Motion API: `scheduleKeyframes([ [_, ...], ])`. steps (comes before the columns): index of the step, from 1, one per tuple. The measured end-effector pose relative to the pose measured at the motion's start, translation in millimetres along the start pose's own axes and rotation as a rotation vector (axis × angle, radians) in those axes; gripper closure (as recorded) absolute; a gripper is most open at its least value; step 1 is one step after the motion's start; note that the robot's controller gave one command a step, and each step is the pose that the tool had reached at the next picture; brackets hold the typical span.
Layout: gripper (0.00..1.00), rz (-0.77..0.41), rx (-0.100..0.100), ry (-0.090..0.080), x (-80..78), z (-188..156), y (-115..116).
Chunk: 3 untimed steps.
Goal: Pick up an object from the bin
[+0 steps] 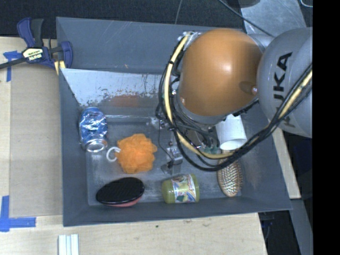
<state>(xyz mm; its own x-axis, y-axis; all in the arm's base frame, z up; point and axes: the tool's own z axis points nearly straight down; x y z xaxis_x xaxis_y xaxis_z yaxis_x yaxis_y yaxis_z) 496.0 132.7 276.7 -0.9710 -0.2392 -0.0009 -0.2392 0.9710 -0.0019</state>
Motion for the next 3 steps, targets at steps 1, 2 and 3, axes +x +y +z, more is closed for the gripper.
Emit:
scheduleKeyframes([
  [1, 0.00, 0.076, 0.000, 0.006, -2.8, 141, 39],
  [2, 1.00, 0.079, -0.001, -0.003, -4.8, 136, 38],
  [3, 1.00, 0.042, -0.002, -0.014, -10.7, 49, 44],
])
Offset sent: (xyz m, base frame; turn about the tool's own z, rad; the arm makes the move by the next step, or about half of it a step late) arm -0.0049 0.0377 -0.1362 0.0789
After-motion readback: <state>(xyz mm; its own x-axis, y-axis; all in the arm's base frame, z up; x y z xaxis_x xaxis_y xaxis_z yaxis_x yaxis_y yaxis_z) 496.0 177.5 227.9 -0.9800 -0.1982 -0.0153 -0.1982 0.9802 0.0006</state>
